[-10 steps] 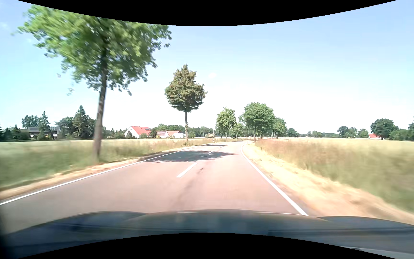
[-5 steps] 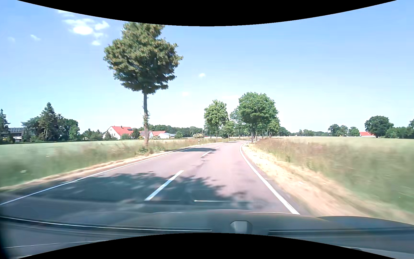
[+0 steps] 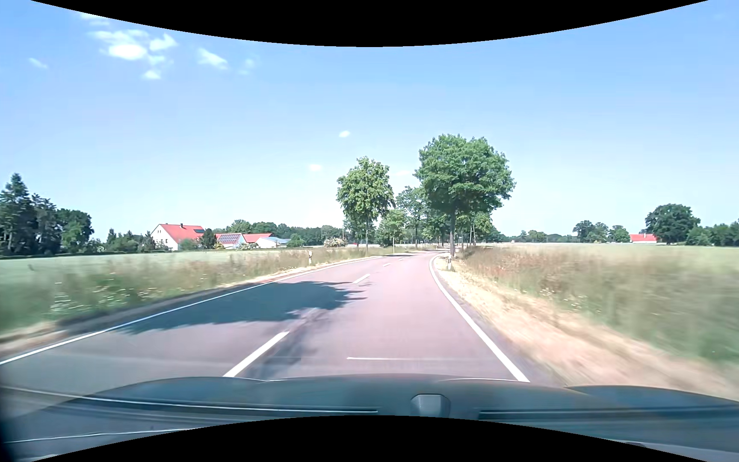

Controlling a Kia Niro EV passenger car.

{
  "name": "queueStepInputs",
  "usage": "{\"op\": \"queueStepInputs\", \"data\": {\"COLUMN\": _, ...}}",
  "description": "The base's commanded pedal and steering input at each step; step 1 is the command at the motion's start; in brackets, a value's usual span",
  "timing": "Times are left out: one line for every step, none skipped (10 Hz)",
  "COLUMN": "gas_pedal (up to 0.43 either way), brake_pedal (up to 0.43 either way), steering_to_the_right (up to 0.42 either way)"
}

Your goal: Follow the waypoints while adhering to traffic rules and regulations

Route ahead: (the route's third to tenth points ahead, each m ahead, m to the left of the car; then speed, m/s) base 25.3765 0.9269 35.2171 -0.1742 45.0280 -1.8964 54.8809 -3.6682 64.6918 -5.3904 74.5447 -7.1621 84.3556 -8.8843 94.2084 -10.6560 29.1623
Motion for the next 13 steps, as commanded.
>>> {"op": "queueStepInputs", "data": {"gas_pedal": 0.378, "brake_pedal": 0.006, "steering_to_the_right": 0.027}}
{"op": "queueStepInputs", "data": {"gas_pedal": 0.378, "brake_pedal": 0.006, "steering_to_the_right": 0.027}}
{"op": "queueStepInputs", "data": {"gas_pedal": 0.378, "brake_pedal": 0.006, "steering_to_the_right": 0.028}}
{"op": "queueStepInputs", "data": {"gas_pedal": 0.390, "brake_pedal": 0.006, "steering_to_the_right": 0.028}}
{"op": "queueStepInputs", "data": {"gas_pedal": 0.390, "brake_pedal": 0.012, "steering_to_the_right": 0.028}}
{"op": "queueStepInputs", "data": {"gas_pedal": 0.378, "brake_pedal": 0.012, "steering_to_the_right": 0.028}}
{"op": "queueStepInputs", "data": {"gas_pedal": 0.067, "brake_pedal": 0.006, "steering_to_the_right": 0.028}}
{"op": "queueStepInputs", "data": {"gas_pedal": 0.000, "brake_pedal": 0.006, "steering_to_the_right": 0.028}}
{"op": "queueStepInputs", "data": {"gas_pedal": 0.000, "brake_pedal": 0.006, "steering_to_the_right": 0.027}}
{"op": "queueStepInputs", "data": {"gas_pedal": 0.000, "brake_pedal": 0.006, "steering_to_the_right": 0.025}}
{"op": "queueStepInputs", "data": {"gas_pedal": 0.000, "brake_pedal": 0.006, "steering_to_the_right": 0.023}}
{"op": "queueStepInputs", "data": {"gas_pedal": 0.000, "brake_pedal": 0.006, "steering_to_the_right": 0.021}}
{"op": "queueStepInputs", "data": {"gas_pedal": 0.000, "brake_pedal": 0.006, "steering_to_the_right": 0.020}}
